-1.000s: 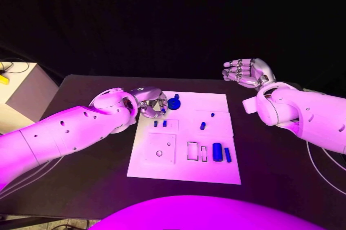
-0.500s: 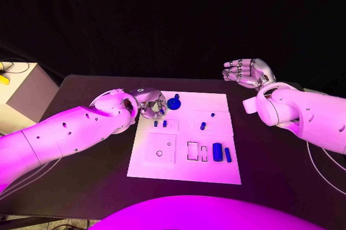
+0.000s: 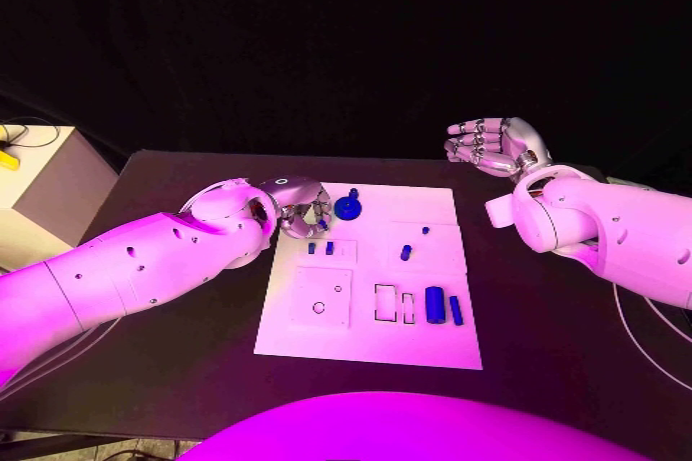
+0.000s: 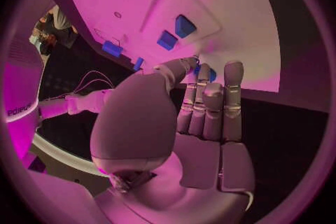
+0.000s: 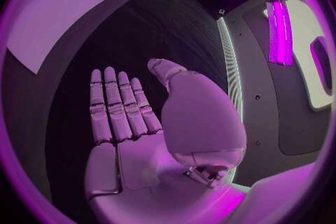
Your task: Assemble the parts on the task board
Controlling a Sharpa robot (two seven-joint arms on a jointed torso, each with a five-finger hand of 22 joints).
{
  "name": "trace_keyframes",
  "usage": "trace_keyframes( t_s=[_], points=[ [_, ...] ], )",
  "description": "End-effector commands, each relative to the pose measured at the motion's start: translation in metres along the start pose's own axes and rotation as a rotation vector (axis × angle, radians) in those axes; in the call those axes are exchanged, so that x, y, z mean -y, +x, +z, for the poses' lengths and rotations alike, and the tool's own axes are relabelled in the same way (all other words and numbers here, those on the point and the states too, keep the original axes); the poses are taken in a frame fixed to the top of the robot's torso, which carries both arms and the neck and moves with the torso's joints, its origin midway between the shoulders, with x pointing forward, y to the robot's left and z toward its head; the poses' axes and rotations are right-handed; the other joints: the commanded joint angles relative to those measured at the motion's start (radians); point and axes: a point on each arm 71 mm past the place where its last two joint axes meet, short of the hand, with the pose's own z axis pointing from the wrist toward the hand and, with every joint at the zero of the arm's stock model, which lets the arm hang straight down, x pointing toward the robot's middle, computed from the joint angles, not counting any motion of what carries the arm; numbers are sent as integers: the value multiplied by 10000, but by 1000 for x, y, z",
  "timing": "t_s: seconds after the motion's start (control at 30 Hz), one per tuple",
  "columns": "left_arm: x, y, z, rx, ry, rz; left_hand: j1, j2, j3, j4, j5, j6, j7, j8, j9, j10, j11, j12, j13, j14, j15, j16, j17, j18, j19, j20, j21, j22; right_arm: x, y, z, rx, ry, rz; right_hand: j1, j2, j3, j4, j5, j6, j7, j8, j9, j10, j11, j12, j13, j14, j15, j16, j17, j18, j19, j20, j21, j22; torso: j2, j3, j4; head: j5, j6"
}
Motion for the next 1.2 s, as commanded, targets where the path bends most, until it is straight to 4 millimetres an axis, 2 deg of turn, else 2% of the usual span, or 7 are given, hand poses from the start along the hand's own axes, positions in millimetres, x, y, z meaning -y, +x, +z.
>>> trace_keyframes(
  t_s=[0.03,1.2],
  points=[
    [1,2,1,-218,-30,81,-64,1,-51,-20,43,71,14,-67,11,65,7,-49,7,53,-14,47,4,11,1,-18,14,-16,-1,1,0,-107,-127,24,-72,83,18,-57,35,68,726,-52,-14,35,25,-35,-9,15,-7,-15,-22,44,-54,4,-12,-7,2,-1,-3,-1,2],
    [4,8,9,-556,-216,69,-62,3,-60,-34,42,49,22,-121,9,64,14,-108,25,48,-11,63,20,14,-43,-24,-9,-48,-2,3,0,-203,-160,65,-78,86,22,-60,37,72,726,-55,-18,36,24,-34,-9,18,-8,-14,-33,45,-55,4,-12,-6,-2,-2,4,-61,2]
  ],
)
